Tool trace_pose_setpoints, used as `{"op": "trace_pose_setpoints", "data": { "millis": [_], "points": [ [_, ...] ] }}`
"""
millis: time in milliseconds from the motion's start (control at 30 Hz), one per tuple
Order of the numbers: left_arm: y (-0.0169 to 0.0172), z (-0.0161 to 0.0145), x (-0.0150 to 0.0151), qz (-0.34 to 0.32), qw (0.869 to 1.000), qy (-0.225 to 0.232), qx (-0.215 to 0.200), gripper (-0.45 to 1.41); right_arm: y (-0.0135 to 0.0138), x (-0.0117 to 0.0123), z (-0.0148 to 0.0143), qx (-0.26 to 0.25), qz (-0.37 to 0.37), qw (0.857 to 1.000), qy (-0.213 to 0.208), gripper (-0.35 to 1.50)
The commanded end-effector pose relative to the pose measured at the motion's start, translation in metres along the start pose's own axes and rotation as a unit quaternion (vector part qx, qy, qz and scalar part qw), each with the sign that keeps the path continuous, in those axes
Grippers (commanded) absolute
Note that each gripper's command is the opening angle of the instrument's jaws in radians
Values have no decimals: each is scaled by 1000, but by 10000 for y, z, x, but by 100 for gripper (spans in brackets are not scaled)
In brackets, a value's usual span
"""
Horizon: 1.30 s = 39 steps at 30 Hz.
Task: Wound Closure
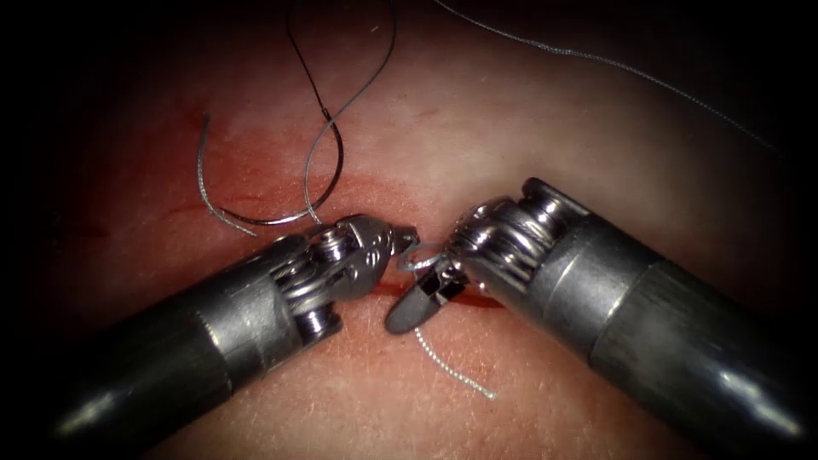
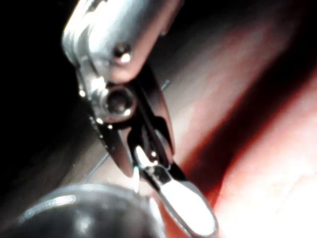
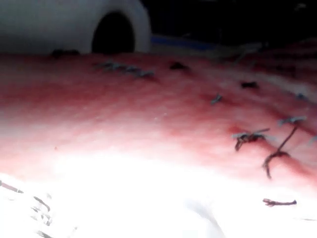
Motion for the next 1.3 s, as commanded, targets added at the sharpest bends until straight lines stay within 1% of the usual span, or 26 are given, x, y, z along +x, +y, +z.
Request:
{"op": "trace_pose_setpoints", "data": {
  "millis": [33,67,133,167,200,233,300,333,367,400,433,500,533,633,667,700,733,767,867,900,1000,1033,1100,1133,1267,1300],
  "points": [
    [10,-4,-8,1,1000,-3,-3,-45,-5,1,-15,-1,-4,1000,20,-35],
    [11,-5,-7,2,1000,-3,-2,-45,-5,-2,-20,3,-5,999,34,-35],
    [14,-6,-5,3,1000,-3,-2,-45,-6,-13,-32,14,-2,995,99,-35],
    [17,-6,-4,3,1000,-1,-6,-45,-7,-16,-34,13,5,992,122,-35],
    [25,-6,-3,-6,1000,5,-18,-45,-7,-28,-36,7,15,972,236,-35],
    [31,-6,-3,-14,1000,0,-24,-45,-5,-37,-34,18,15,957,289,-35],
    [40,-9,-3,-18,999,-14,-30,-45,-2,-51,-28,25,15,931,364,-35],
    [50,-15,-3,-27,999,-31,-35,-45,1,-63,-22,18,14,904,427,-35],
    [52,-17,-3,-31,998,-37,-35,-32,3,-69,-16,18,30,883,467,-35],
    [52,-19,-2,-35,998,-42,-30,-28,5,-73,-11,19,40,867,496,-35],
    [46,-28,1,-49,996,-72,21,-45,10,-83,9,47,88,828,552,-35],
    [43,-38,-3,-80,991,-87,58,-45,9,-80,19,57,116,821,556,-35],
    [44,-44,-9,-86,989,-93,80,-45,6,-75,25,63,139,814,560,-35],
    [49,-53,-24,-102,982,-100,120,-45,2,-62,28,77,148,808,566,-35],
    [53,-57,-32,-95,983,-97,121,-45,3,-54,28,88,149,797,579,-35],
    [56,-59,-35,-90,984,-96,122,-45,5,-50,28,89,150,790,587,-35],
    [63,-68,-40,-79,984,-96,128,-45,13,-39,25,89,157,778,601,-35],
    [68,-78,-38,-68,983,-98,137,-45,20,-33,21,95,184,762,614,-35],
    [69,-96,-27,-52,987,-92,122,-45,27,-28,15,102,210,744,626,-35],
    [67,-109,-18,-46,988,-91,120,-45,32,-23,14,106,216,735,634,-35],
    [62,-125,-9,-37,987,-90,126,-45,44,-9,20,109,216,726,644,-35],
    [60,-126,-9,-37,987,-90,125,-45,46,-5,21,110,217,724,646,-35],
    [52,-127,-9,-35,986,-86,139,-45,47,3,23,125,218,718,649,-35],
    [46,-124,-10,-34,987,-74,140,-45,45,10,24,141,216,711,654,-35],
    [29,-105,-9,-30,988,-55,138,-45,38,25,33,152,207,711,655,-35],
    [29,-104,-8,-29,988,-54,138,-45,38,25,33,153,206,712,654,-35]
  ]
}}
